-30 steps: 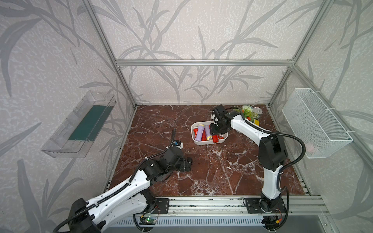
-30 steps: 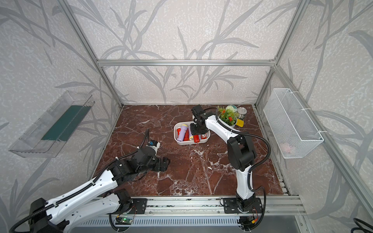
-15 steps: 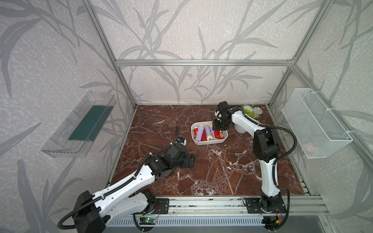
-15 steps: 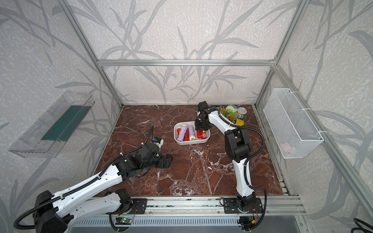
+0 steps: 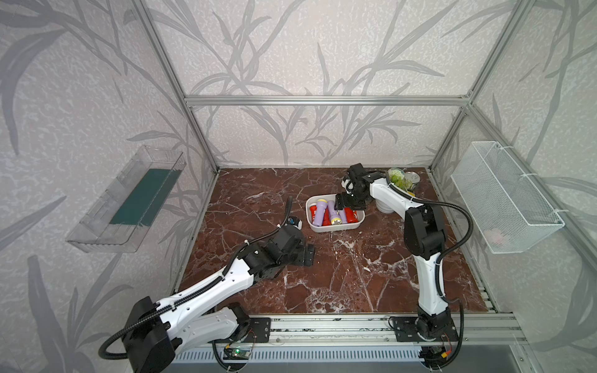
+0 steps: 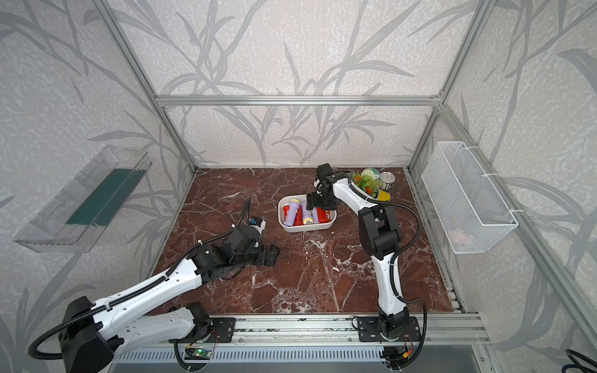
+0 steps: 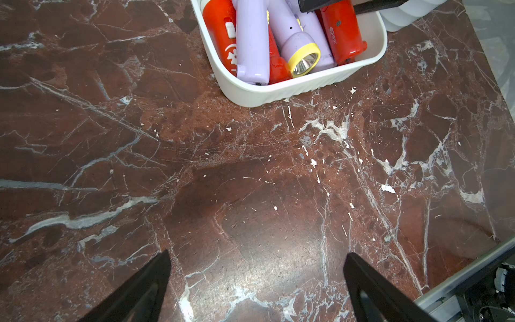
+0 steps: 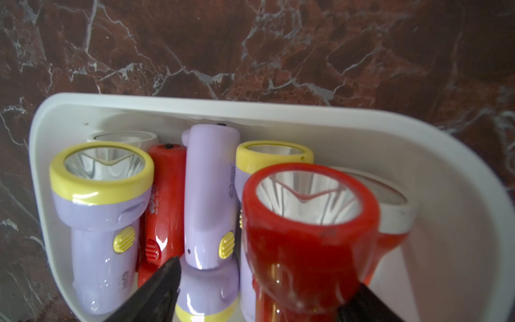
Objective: Put the flashlights into the storage boxes
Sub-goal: Place the flashlight at the storage box, then reset both arms
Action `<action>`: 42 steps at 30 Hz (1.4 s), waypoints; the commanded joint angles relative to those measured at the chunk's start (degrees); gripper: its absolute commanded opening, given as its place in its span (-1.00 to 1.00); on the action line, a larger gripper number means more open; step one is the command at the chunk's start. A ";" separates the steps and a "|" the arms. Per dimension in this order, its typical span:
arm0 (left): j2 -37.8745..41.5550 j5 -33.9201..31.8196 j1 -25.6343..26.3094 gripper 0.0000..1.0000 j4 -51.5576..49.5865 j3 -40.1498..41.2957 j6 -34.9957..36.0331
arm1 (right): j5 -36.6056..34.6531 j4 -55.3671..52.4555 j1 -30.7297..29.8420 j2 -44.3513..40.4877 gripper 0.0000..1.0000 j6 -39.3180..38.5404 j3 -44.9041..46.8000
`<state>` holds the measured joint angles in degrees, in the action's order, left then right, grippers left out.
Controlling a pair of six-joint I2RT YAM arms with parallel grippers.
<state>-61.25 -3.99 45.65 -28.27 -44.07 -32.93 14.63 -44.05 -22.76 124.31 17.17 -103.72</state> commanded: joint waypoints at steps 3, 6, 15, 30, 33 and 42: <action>-0.85 -1.49 -0.35 0.98 0.41 -2.50 1.00 | 0.15 -0.35 0.18 -9.36 0.80 -1.08 3.34; -1.37 -2.42 -0.46 0.98 0.73 -3.14 1.46 | -0.13 -0.26 0.10 -14.54 0.93 -1.52 6.37; -2.11 -10.58 -3.13 0.98 2.53 -3.47 5.60 | -2.13 2.82 -0.09 -34.59 0.98 -2.88 24.11; -6.32 -11.21 -9.94 0.99 9.00 -5.61 13.04 | -3.97 6.72 -0.18 -61.17 0.98 -2.81 52.57; -5.86 -11.62 -10.31 0.99 9.26 -4.66 14.16 | -4.88 8.08 -0.18 -64.18 0.98 -1.83 55.12; -3.73 -16.15 -14.65 0.99 20.24 2.25 23.99 | -11.26 20.99 -0.26 -68.89 0.98 -7.53 65.88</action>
<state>-66.32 -16.75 32.05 -13.89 -43.59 -14.74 6.00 -30.30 -22.83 57.47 12.82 -41.23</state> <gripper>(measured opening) 0.992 0.991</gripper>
